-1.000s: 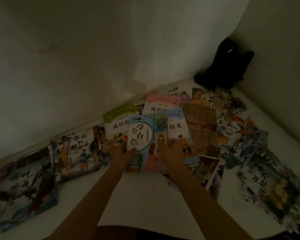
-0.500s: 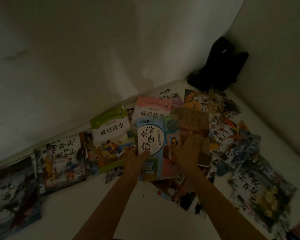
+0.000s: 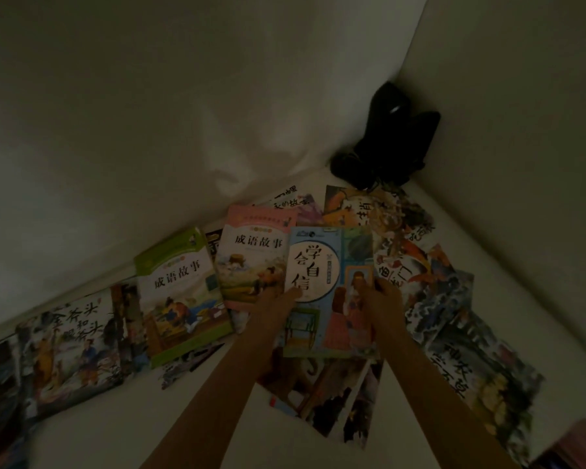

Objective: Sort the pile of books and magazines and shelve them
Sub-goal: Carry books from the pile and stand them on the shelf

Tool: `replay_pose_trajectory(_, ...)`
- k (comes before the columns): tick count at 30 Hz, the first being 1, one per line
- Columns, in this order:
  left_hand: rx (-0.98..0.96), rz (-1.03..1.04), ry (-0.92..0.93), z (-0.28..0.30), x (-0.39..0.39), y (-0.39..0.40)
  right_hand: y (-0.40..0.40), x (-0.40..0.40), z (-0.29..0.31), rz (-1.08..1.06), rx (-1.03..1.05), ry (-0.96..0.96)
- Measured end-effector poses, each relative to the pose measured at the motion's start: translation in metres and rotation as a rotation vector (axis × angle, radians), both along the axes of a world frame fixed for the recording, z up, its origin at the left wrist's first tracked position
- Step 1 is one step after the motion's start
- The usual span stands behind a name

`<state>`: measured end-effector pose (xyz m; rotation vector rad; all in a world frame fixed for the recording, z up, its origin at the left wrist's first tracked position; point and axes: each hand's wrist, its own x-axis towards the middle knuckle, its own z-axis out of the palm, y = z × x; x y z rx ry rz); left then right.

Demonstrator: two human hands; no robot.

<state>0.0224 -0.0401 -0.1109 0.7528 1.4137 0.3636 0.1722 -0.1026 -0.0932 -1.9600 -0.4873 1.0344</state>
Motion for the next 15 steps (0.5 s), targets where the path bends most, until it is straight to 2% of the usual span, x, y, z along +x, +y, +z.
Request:
replay_pose_trajectory(2,0.131,-0.117,0.08,-0.005,0.011,-0.001,0.003,0.013,-0.004,0.018,-0.025,-0.031)
replay_pose_trajectory(5,0.312,-0.251,0.454,-0.004,0.023,-0.006,0.008,0.019,-0.011,0.097,-0.111,-0.079)
replay_pose_trajectory(6,0.318,-0.241,0.492,-0.003,0.026,-0.006,0.008,0.019,-0.016,0.138,-0.165,-0.113)
replay_pose_trajectory(9,0.218,-0.185,0.372,-0.001,0.03,-0.003,0.01,0.012,-0.03,0.176,-0.254,-0.151)
replay_pose_trajectory(12,0.153,-0.091,0.308,-0.003,0.031,0.008,0.014,0.015,-0.038,0.05,-0.225,0.061)
replay_pose_trajectory(15,0.082,-0.051,0.158,-0.001,0.027,0.011,0.013,0.024,-0.057,0.043,-0.213,0.262)
